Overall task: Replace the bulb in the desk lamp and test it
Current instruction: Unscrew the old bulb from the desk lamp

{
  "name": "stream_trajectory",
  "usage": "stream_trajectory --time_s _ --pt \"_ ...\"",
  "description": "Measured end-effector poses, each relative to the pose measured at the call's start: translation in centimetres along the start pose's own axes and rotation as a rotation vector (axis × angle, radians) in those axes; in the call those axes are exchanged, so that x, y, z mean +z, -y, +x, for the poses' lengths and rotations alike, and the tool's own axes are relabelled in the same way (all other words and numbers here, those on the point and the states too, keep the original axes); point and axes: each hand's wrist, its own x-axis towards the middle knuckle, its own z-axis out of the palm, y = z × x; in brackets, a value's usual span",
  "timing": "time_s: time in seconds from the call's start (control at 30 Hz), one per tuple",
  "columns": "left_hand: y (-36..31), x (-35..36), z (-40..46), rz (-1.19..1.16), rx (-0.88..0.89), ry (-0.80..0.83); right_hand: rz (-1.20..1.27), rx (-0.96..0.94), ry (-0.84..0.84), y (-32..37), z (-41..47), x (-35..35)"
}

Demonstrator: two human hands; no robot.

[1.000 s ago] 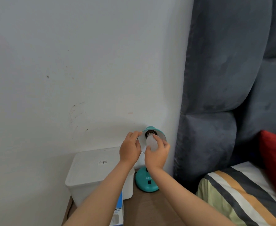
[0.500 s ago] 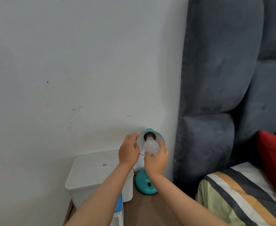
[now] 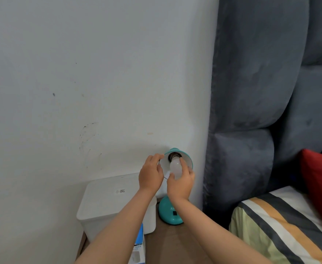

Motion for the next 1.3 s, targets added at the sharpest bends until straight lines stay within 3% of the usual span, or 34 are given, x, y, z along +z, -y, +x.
stream_trajectory --time_s 0.17,0.6,0.9,1.3 --pt "-0.1 0.0 0.0 -0.003 -0.007 -0.004 0.067 0.047 -0.046 0.4 -0.1 0.4" --pt "0.0 0.1 0.0 -0.002 -0.015 -0.008 0.068 0.055 0.045 0.5 -0.1 -0.1" --pt "0.0 0.1 -0.1 -0.015 -0.008 -0.012 0.085 0.127 -0.037 0.9 0.5 -0.1" --pt "0.1 -0.1 0.1 -0.007 0.015 -0.025 0.025 0.076 0.023 -0.3 0.7 0.4"
